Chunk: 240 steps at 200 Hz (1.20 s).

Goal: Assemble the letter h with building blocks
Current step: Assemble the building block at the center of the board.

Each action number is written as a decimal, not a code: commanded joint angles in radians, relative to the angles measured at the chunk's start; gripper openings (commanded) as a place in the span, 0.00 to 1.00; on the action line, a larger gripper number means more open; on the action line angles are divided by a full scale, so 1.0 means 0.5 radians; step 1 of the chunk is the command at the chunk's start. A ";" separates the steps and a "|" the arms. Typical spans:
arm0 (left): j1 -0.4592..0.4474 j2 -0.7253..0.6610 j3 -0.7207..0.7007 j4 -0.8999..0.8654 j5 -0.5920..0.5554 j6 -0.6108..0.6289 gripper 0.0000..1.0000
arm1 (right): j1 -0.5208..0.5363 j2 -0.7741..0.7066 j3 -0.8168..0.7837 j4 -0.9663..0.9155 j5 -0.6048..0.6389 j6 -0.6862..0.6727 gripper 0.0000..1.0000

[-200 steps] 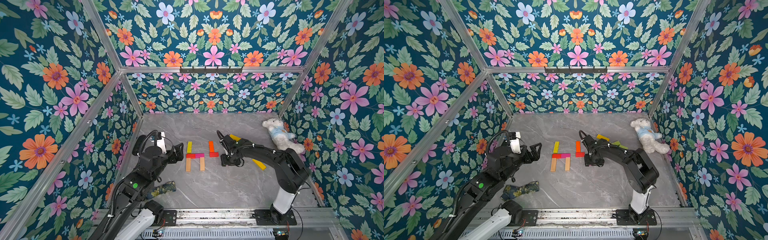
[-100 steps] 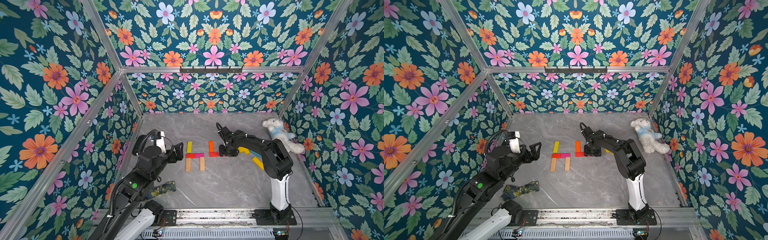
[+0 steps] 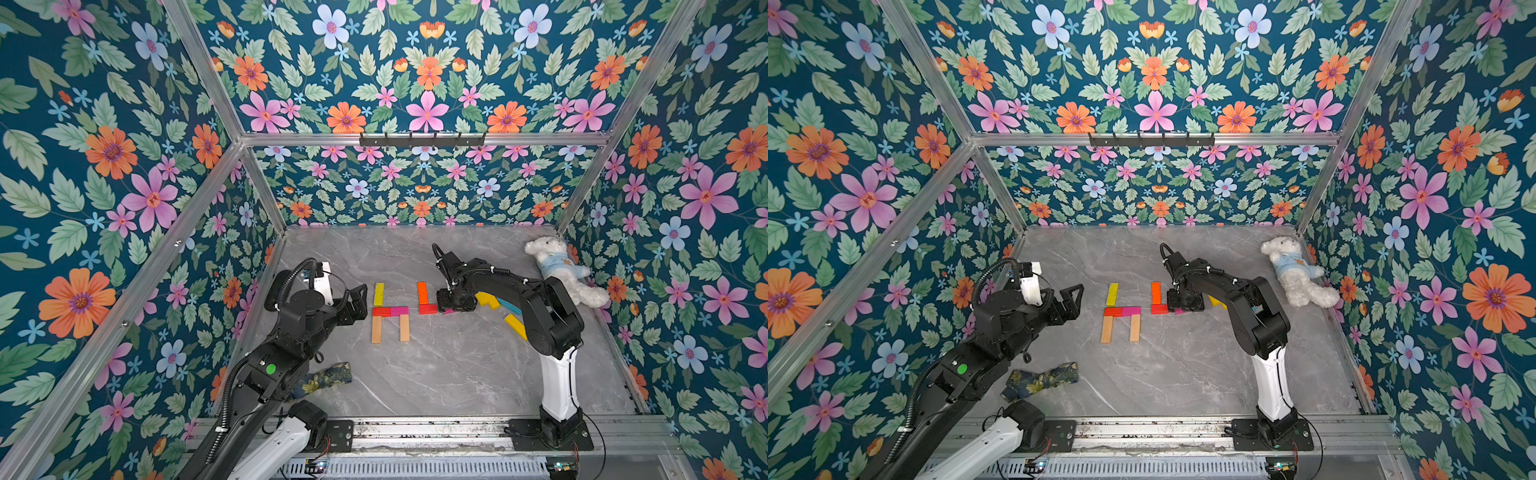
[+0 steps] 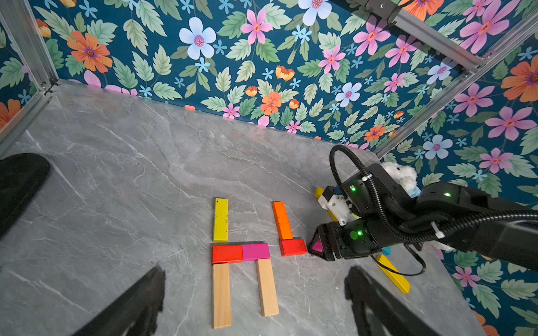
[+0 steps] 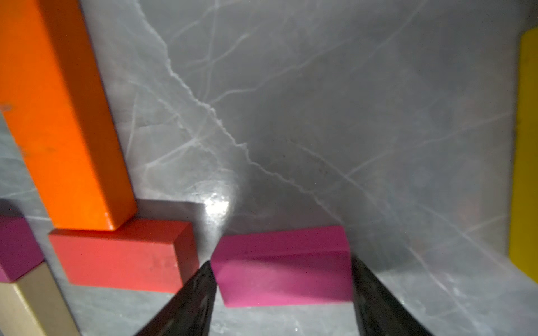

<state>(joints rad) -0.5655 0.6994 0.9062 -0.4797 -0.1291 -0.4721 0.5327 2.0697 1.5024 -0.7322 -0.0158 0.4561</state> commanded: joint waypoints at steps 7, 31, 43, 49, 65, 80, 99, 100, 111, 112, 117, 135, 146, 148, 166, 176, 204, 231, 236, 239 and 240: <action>0.000 0.000 0.012 0.033 -0.014 0.008 1.00 | -0.003 -0.030 -0.016 -0.029 0.057 0.002 0.78; -0.001 0.009 0.010 0.030 0.007 0.009 1.00 | -0.029 -0.131 -0.087 0.031 0.060 0.035 0.76; 0.001 0.009 0.009 0.030 0.003 0.008 1.00 | -0.046 -0.172 -0.125 0.061 0.041 0.042 0.74; -0.001 0.007 0.010 0.030 -0.003 0.008 1.00 | -0.050 -0.184 -0.133 0.063 0.044 0.045 0.72; -0.001 0.006 0.010 0.034 -0.006 0.013 1.00 | -0.058 -0.201 -0.159 0.080 0.039 0.042 0.70; -0.001 0.012 0.014 0.036 0.001 0.011 1.00 | -0.064 -0.206 -0.179 0.109 0.026 0.042 0.68; 0.000 0.019 0.013 0.039 0.003 0.011 0.99 | -0.083 -0.172 -0.184 0.128 -0.014 0.044 0.64; -0.001 0.019 0.013 0.039 0.003 0.011 0.99 | -0.085 -0.171 -0.183 0.129 -0.017 0.043 0.64; -0.001 0.018 0.016 0.037 -0.001 0.014 1.00 | -0.087 -0.153 -0.185 0.134 -0.024 0.037 0.62; -0.001 0.018 0.016 0.036 0.000 0.014 1.00 | -0.087 -0.152 -0.187 0.133 -0.025 0.037 0.62; -0.001 0.019 0.016 0.036 -0.002 0.015 1.00 | -0.089 -0.145 -0.188 0.137 -0.031 0.033 0.61; -0.001 0.012 0.016 0.033 -0.013 0.015 0.99 | -0.088 -0.127 -0.192 0.154 -0.062 0.021 0.58; -0.001 0.009 0.013 0.033 -0.018 0.015 0.99 | -0.090 -0.117 -0.195 0.158 -0.081 0.017 0.56; -0.001 0.009 0.013 0.033 -0.020 0.016 1.00 | -0.089 -0.115 -0.195 0.158 -0.084 0.017 0.56; -0.001 0.011 0.013 0.033 -0.024 0.017 1.00 | -0.088 -0.117 -0.215 0.177 -0.096 0.050 0.54; -0.001 0.012 0.010 0.033 -0.022 0.018 0.99 | -0.089 -0.121 -0.228 0.193 -0.100 0.077 0.54; -0.001 0.009 0.004 0.036 -0.017 0.015 1.00 | -0.085 -0.120 -0.231 0.206 -0.111 0.127 0.54; -0.001 0.003 0.004 0.030 -0.022 0.018 1.00 | -0.073 -0.113 -0.225 0.207 -0.095 0.143 0.53; -0.001 0.003 0.004 0.030 -0.023 0.016 0.99 | -0.070 -0.110 -0.219 0.204 -0.091 0.146 0.53; 0.000 0.001 0.004 0.028 -0.023 0.017 0.99 | -0.069 -0.109 -0.215 0.202 -0.089 0.148 0.53; -0.001 0.001 0.004 0.027 -0.024 0.018 0.99 | -0.068 -0.109 -0.214 0.201 -0.090 0.149 0.53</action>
<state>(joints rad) -0.5655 0.7040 0.9062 -0.4793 -0.1299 -0.4717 0.4900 1.9972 1.3956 -0.6018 -0.0750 0.5079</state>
